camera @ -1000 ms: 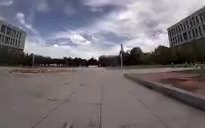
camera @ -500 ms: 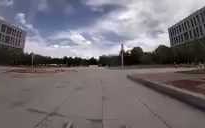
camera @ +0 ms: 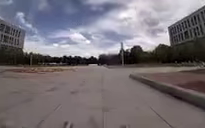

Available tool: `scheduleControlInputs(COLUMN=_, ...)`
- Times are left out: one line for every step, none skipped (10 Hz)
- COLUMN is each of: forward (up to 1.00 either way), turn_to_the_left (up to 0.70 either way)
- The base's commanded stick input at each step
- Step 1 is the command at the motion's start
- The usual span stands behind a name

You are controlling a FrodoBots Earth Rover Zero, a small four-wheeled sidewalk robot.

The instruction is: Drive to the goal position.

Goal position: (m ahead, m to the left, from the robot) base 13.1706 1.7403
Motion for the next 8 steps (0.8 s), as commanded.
scheduleControlInputs(forward=1.00, turn_to_the_left=0.03)
scheduleControlInputs(forward=1.00, turn_to_the_left=0.03)
scheduleControlInputs(forward=1.00, turn_to_the_left=0.03)
scheduleControlInputs(forward=1.00, turn_to_the_left=0.03)
scheduleControlInputs(forward=1.00, turn_to_the_left=0.03)
scheduleControlInputs(forward=1.00, turn_to_the_left=0.03)
scheduleControlInputs(forward=1.00, turn_to_the_left=0.03)
scheduleControlInputs(forward=1.00, turn_to_the_left=0.03)
